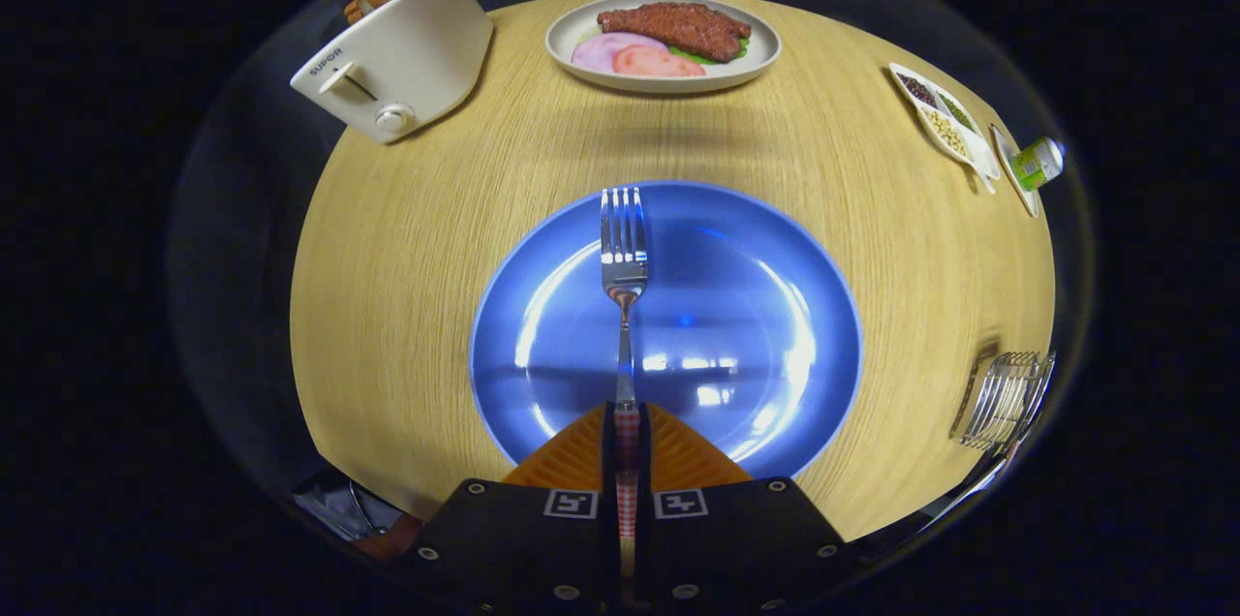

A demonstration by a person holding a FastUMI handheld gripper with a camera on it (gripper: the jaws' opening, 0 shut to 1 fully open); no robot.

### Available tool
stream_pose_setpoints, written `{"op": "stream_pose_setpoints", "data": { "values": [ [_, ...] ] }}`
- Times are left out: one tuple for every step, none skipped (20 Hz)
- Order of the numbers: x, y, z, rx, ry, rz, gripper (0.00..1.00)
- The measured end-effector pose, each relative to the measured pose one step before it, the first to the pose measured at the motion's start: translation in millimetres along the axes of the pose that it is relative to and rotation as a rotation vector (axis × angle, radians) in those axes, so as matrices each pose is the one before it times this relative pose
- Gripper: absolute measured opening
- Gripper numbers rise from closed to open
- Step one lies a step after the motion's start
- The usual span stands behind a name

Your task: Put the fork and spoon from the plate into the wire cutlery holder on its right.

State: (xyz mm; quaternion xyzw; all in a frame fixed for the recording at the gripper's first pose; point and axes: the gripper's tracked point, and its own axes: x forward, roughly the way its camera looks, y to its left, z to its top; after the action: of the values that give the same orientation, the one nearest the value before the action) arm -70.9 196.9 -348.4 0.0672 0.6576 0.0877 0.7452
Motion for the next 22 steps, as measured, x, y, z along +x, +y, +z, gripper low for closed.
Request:
{"op": "stream_pose_setpoints", "data": {
  "values": [
    [-9.88, -6.52, 3.05, 0.00935, -0.02566, -0.00018, 0.07],
    [-9.74, -8.92, 1.30, 0.01370, -0.02289, -0.00352, 0.07],
    [-9.76, -10.64, 0.20, 0.01359, -0.01814, -0.00469, 0.07],
    [-10.29, -12.94, -0.67, 0.01606, -0.01476, -0.01076, 0.07],
    [-11.68, -14.04, -3.35, 0.01566, -0.00649, -0.00916, 0.07],
    [-10.99, -14.95, -1.64, 0.01582, -0.00829, -0.00950, 0.07],
    [-9.92, -16.83, -3.42, 0.01626, -0.00490, -0.01285, 0.07],
    [-9.66, -17.15, -2.10, 0.01754, -0.00328, -0.01192, 0.07],
    [-11.06, -17.79, -4.24, 0.01977, -0.00034, -0.01161, 0.07],
    [-8.21, -16.13, -1.85, 0.01807, -0.00139, -0.00899, 0.06],
    [-13.21, -21.13, -7.17, 0.01781, -0.00081, -0.01269, 0.07],
    [-6.94, -16.95, -3.31, 0.01403, -0.00032, -0.01193, 0.07],
    [-7.05, -19.73, -4.43, 0.01313, 0.00440, -0.01589, 0.07],
    [-5.35, -14.94, -3.52, 0.00924, 0.00665, -0.01135, 0.06],
    [-3.17, -14.39, -3.95, 0.00786, 0.00885, -0.01053, 0.07],
    [-2.41, -14.22, -5.50, 0.00703, 0.01336, -0.01009, 0.07],
    [-0.66, -12.83, -4.73, 0.00446, 0.01556, -0.00903, 0.07],
    [0.25, -11.03, -4.97, 0.00192, 0.01892, -0.00588, 0.07],
    [0.36, -10.32, -6.61, -0.00041, 0.02328, -0.00343, 0.07],
    [1.18, -7.60, -6.64, -0.00555, 0.02982, 0.00290, 0.07],
    [0.74, -6.55, -4.31, -0.00405, 0.02355, 0.00519, 0.07],
    [1.45, -5.05, -5.19, -0.01024, 0.02968, 0.01025, 0.07]
  ]
}}
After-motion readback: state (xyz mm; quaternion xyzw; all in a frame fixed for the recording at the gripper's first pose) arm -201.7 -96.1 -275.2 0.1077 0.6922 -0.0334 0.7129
